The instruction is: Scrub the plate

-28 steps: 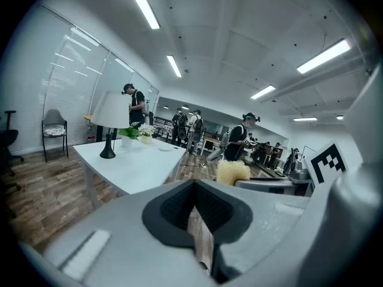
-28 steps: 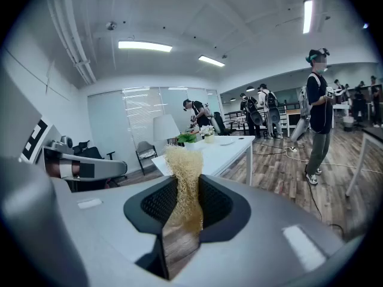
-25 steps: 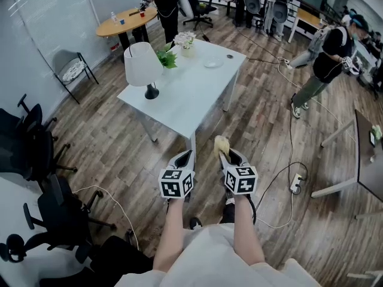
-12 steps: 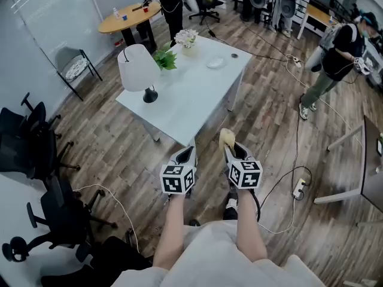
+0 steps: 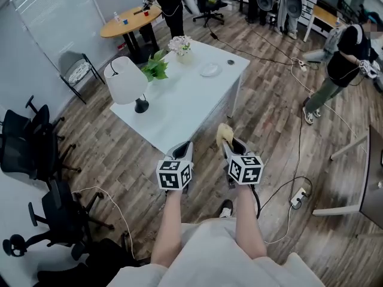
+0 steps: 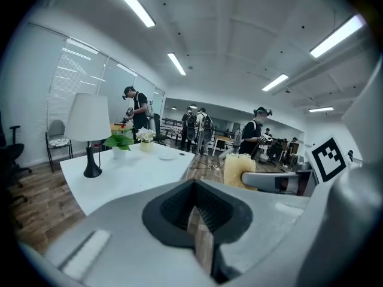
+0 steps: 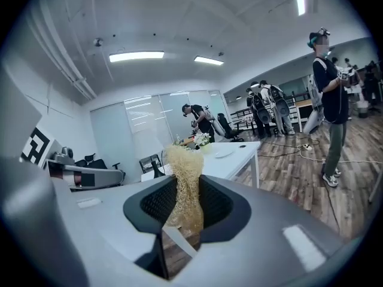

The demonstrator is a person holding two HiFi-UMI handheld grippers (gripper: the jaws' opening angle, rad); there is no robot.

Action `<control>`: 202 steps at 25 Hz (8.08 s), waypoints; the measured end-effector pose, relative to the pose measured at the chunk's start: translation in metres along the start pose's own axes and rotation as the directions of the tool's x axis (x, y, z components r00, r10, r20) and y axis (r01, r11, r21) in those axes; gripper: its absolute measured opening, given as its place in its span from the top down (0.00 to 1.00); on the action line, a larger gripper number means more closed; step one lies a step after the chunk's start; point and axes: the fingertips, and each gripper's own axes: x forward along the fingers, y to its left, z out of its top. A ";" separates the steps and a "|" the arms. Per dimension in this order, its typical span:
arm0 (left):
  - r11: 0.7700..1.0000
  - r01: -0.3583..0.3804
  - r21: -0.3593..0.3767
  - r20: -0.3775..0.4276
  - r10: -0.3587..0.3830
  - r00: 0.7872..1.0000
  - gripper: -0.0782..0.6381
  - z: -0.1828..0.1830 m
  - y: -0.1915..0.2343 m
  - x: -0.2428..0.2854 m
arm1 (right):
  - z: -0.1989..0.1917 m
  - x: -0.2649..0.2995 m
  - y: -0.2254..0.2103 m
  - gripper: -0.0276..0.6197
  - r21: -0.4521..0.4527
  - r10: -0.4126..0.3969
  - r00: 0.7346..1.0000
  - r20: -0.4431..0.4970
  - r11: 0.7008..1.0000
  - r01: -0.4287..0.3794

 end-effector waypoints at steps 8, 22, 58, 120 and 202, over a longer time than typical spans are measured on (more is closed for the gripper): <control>0.998 -0.041 -0.038 0.031 0.043 0.999 0.89 0.004 -0.041 0.046 | 0.015 -0.015 -0.065 0.75 -0.014 0.013 1.000 -0.008 1.000 -0.013; 1.000 -0.010 -0.004 -0.010 0.010 1.000 0.89 0.006 -0.067 0.098 | 0.024 -0.015 -0.130 0.75 0.006 -0.021 1.000 0.009 1.000 0.021; 0.991 -0.062 -0.122 -0.007 0.062 0.998 0.89 0.142 0.081 0.350 | 0.165 0.248 -0.225 0.75 -0.074 0.021 0.993 -0.112 0.997 -0.029; 0.937 -0.200 -0.286 -0.192 0.149 0.970 0.89 0.097 0.185 0.515 | 0.098 0.486 -0.246 0.75 0.008 0.253 0.787 -0.563 0.954 -0.301; 0.673 -0.532 -0.515 -0.278 0.456 0.846 0.89 0.056 0.243 0.549 | 0.109 0.636 -0.237 0.75 0.046 0.319 0.241 -0.917 0.682 -0.730</control>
